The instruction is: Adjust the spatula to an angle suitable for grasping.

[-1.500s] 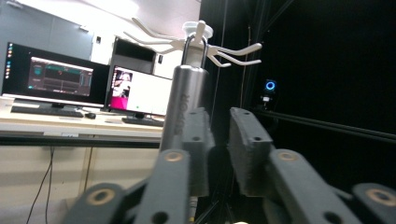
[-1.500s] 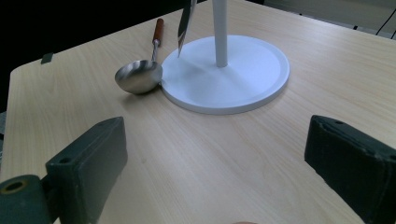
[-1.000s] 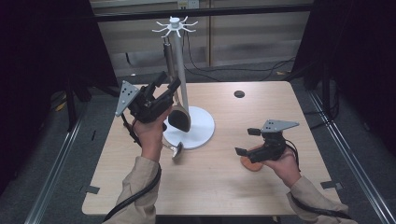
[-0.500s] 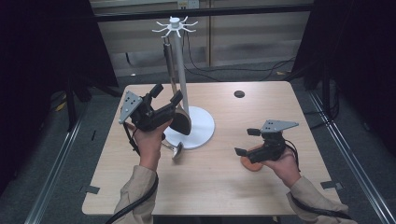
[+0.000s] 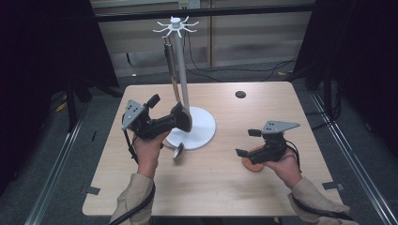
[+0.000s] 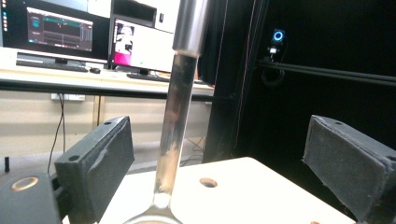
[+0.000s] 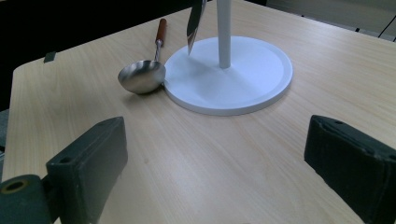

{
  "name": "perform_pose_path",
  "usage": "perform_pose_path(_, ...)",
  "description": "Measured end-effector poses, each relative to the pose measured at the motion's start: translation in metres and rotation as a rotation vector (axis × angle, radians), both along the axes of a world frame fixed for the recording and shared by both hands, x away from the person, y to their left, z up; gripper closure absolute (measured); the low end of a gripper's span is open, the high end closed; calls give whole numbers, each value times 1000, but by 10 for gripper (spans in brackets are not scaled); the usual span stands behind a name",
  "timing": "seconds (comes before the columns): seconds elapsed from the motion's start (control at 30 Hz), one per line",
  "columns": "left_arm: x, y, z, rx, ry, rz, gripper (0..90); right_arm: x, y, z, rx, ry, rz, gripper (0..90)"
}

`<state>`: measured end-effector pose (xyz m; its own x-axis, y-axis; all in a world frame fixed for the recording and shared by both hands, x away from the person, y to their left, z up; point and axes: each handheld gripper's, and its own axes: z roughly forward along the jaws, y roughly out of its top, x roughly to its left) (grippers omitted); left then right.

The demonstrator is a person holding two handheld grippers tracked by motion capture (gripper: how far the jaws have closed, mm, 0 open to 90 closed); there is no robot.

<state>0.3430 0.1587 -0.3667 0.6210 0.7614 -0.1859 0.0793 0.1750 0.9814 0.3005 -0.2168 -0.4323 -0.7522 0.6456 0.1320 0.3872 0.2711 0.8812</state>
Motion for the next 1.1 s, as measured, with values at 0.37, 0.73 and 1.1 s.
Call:
perform_pose_path(0.37, -6, 5, -19, 55, 58, -15, 53, 0, 2, -1, -4, 0, 9, 58)
perform_pose_path(0.73, -11, 14, -40, 111, 148, -38, 43, -1, 4, -1, -7, 2, 23, 64)
perform_pose_path(1.1, -16, 20, -64, 213, 247, -49, 46, -1, 6, -2, -13, 2, 38, 69)
